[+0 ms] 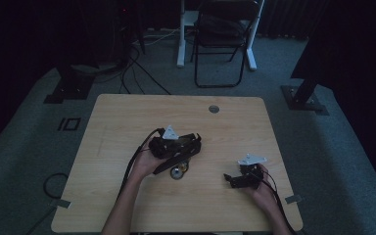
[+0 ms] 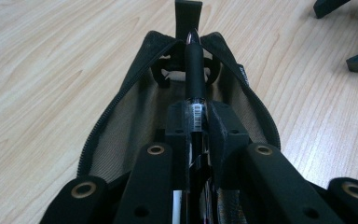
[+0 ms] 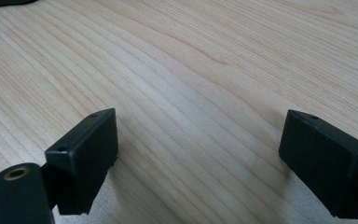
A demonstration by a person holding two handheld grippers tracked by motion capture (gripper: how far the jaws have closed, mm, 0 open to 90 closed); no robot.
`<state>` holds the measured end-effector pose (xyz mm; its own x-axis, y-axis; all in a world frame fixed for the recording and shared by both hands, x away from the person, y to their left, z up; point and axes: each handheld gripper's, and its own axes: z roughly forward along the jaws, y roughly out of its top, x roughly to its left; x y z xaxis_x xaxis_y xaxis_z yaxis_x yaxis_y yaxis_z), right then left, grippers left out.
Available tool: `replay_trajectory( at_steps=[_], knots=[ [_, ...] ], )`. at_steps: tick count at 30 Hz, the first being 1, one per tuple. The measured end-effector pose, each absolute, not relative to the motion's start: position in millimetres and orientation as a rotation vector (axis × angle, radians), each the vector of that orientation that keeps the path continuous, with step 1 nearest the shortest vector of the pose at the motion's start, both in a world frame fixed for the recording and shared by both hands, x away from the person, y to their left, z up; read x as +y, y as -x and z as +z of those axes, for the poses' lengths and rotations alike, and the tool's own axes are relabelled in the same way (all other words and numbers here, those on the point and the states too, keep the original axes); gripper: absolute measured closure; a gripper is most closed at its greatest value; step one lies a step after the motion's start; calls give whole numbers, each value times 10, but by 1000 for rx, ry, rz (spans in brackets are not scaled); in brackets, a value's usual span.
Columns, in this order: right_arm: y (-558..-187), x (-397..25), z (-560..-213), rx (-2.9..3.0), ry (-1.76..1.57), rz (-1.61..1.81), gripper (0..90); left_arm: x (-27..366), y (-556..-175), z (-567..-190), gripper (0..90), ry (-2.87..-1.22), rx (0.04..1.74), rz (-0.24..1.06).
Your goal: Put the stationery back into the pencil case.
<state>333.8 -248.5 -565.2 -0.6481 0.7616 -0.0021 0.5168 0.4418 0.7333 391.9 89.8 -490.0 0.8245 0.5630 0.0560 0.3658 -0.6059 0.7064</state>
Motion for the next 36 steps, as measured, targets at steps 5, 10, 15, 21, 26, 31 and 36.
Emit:
replay_trajectory(
  at_steps=[5,10,15,21,26,31,36],
  knots=[
    [-3338,-2484,-5652,2365,-1094,1033,116,894,-3912,-4916,786,-2284,680,343],
    [-3337,-2484,-5652,2366,-1095,1033,116,921,-3904,-4923,706,-2273,679,314],
    [-3337,-2483,-5652,2366,-1095,1033,116,935,-3867,-4871,662,-2256,677,342],
    [-3338,-2484,-5652,2366,-1094,1033,116,935,-3756,-4757,646,-2217,671,388],
    [-3338,-2484,-5652,2366,-1093,1033,116,929,-3635,-4702,644,-2194,660,407],
    [-3337,-2483,-5652,2365,-1095,1033,116,919,-3539,-4684,646,-2188,644,409],
    [-3338,-2484,-5652,2365,-1094,1033,116,904,-3447,-4668,657,-2175,633,421]
  ],
)
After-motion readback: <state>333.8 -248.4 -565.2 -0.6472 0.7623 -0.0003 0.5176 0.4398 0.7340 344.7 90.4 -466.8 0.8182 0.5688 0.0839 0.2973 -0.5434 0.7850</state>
